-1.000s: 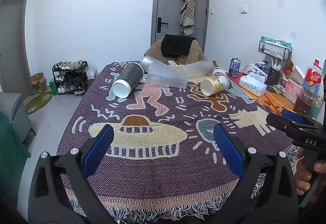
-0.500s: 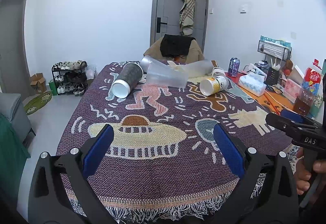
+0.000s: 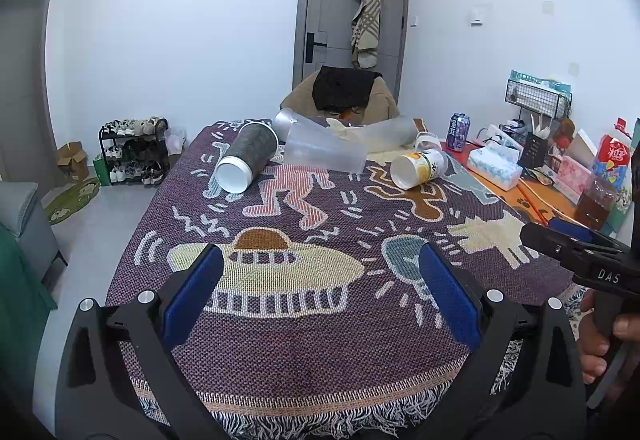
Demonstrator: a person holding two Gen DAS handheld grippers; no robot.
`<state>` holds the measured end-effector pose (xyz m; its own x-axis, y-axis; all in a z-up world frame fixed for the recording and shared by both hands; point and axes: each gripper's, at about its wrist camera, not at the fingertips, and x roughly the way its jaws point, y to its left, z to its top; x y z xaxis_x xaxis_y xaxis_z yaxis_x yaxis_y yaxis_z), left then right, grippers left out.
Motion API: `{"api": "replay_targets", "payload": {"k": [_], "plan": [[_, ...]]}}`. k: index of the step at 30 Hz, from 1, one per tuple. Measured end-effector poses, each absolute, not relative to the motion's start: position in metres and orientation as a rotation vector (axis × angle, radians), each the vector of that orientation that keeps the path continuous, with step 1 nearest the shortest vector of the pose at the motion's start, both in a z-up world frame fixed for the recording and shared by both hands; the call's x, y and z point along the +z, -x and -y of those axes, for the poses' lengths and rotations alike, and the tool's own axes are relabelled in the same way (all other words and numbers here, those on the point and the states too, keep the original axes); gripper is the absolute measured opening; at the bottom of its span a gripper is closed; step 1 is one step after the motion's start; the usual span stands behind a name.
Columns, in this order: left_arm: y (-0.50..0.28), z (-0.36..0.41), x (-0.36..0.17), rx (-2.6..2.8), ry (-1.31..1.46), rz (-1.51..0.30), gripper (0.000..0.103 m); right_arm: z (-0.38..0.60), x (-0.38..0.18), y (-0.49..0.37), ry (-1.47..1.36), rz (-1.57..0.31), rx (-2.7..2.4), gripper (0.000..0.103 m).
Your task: Flip cup upright
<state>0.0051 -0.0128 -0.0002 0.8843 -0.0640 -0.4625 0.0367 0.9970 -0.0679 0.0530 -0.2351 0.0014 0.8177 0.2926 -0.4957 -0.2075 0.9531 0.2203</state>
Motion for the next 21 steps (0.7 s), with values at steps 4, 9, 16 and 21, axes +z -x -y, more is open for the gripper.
{"api": "replay_targets", "payload": {"k": [4,9,16,21], "plan": [[-0.017,0.013,0.002,-0.071,0.062,-0.483,0.097,0.243,0.0,-0.068,-0.219,-0.573,0.268,0.095],[-0.036,0.015,0.003,-0.081,0.059,-0.493,0.097,0.25,0.003,-0.089,-0.253,-0.581,0.25,0.095],[-0.063,0.014,0.008,-0.082,0.074,-0.495,0.097,0.264,0.01,-0.12,-0.333,-0.606,0.234,0.095],[-0.085,0.015,0.013,-0.079,0.076,-0.493,0.097,0.276,0.015,-0.149,-0.416,-0.632,0.222,0.095]]}}
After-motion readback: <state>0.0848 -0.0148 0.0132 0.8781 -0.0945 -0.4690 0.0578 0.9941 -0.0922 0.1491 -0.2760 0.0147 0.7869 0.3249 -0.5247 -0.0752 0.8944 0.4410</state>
